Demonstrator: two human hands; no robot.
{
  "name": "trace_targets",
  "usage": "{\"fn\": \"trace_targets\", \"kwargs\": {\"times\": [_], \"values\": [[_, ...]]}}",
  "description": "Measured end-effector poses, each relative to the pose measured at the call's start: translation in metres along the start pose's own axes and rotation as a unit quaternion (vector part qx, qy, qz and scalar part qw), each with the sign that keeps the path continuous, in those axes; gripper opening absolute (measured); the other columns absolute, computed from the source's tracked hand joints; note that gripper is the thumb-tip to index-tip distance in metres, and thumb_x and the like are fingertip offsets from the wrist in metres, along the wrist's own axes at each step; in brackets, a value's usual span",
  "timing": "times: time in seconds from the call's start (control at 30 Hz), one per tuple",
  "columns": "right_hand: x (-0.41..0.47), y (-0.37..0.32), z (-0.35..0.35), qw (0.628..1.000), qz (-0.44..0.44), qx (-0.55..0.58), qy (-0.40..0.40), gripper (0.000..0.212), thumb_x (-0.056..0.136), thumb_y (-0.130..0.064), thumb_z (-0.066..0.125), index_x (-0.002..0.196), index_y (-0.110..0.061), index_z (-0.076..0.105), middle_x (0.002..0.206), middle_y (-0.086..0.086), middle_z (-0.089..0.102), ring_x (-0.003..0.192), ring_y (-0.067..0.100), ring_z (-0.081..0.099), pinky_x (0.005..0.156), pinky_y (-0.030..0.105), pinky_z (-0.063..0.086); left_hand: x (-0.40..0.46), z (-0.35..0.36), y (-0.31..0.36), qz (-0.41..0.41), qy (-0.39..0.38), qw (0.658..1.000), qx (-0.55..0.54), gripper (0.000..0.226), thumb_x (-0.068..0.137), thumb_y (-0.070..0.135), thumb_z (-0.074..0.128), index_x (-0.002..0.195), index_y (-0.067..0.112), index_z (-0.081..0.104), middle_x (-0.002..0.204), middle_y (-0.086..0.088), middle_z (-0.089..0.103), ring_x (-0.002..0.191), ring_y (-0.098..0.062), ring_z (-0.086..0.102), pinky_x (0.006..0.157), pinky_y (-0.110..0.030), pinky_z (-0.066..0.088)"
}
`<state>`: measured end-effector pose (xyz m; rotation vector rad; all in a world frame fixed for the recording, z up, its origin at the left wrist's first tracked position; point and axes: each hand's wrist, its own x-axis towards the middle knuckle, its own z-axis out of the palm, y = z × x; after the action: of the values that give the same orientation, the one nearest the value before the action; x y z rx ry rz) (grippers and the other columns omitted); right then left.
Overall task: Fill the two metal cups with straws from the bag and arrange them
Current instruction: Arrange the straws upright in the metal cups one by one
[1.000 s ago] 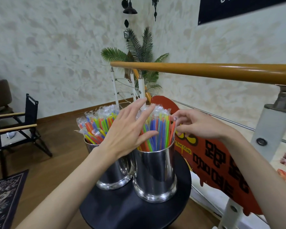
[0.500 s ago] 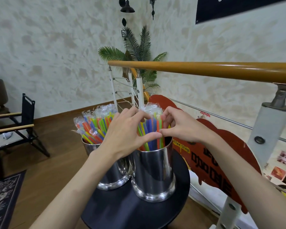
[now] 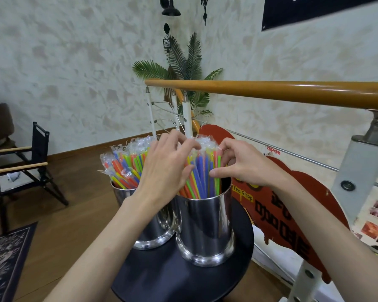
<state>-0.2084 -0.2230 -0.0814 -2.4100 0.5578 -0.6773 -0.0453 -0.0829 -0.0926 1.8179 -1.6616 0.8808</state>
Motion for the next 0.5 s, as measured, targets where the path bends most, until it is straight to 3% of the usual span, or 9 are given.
{"fn": "trace_targets", "kwargs": {"times": [0.1, 0.23, 0.3, 0.37, 0.5], "values": [[0.001, 0.0, 0.003, 1.0, -0.004, 0.022, -0.002, 0.041, 0.071, -0.038, 0.09, 0.093, -0.024, 0.059, 0.076, -0.004, 0.072, 0.065, 0.003, 0.063, 0.069, 0.039, 0.052, 0.0, 0.001, 0.007, 0.004, -0.025, 0.997, -0.07, 0.015, 0.091, 0.036, 0.068, 0.104, 0.03, 0.069, 0.09, 0.014, 0.059, 0.087, -0.014, 0.057, 0.076, -0.037, 0.04], [-0.001, -0.004, 0.011, 0.999, -0.029, 0.033, -0.001, 0.038, 0.067, -0.036, 0.093, 0.087, -0.02, 0.065, 0.072, -0.003, 0.072, 0.065, 0.005, 0.064, 0.067, 0.038, 0.053, 0.002, 0.005, 0.012, -0.057, -0.026, 0.987, -0.145, 0.042, 0.083, 0.072, 0.048, 0.094, 0.037, 0.068, 0.077, 0.018, 0.065, 0.073, 0.0, 0.051, 0.077, -0.038, 0.041], [-0.002, -0.007, 0.014, 0.999, -0.036, 0.013, -0.006, 0.042, 0.066, -0.04, 0.094, 0.087, -0.019, 0.064, 0.073, -0.001, 0.071, 0.066, 0.008, 0.064, 0.065, 0.039, 0.052, 0.003, 0.006, 0.01, -0.07, -0.022, 0.985, -0.154, 0.038, 0.081, 0.069, 0.059, 0.093, 0.034, 0.068, 0.073, 0.02, 0.066, 0.067, 0.005, 0.047, 0.08, -0.04, 0.044], [-0.002, -0.009, 0.015, 0.999, -0.043, -0.007, -0.029, 0.047, 0.066, -0.042, 0.093, 0.091, -0.018, 0.062, 0.077, 0.001, 0.07, 0.07, 0.014, 0.066, 0.067, 0.042, 0.054, 0.003, 0.007, 0.008, -0.078, -0.03, 0.983, -0.161, 0.023, 0.083, 0.053, 0.073, 0.092, 0.033, 0.066, 0.069, 0.022, 0.066, 0.065, 0.008, 0.046, 0.083, -0.046, 0.047], [0.0, -0.005, 0.011, 0.997, -0.044, 0.022, -0.065, 0.04, 0.07, -0.026, 0.093, 0.095, -0.019, 0.063, 0.076, -0.003, 0.073, 0.073, 0.016, 0.07, 0.076, 0.046, 0.058, 0.002, 0.007, 0.005, -0.095, -0.039, 0.976, -0.194, 0.017, 0.082, 0.04, 0.078, 0.091, 0.032, 0.067, 0.065, 0.027, 0.064, 0.064, 0.011, 0.052, 0.082, -0.047, 0.051]]}}
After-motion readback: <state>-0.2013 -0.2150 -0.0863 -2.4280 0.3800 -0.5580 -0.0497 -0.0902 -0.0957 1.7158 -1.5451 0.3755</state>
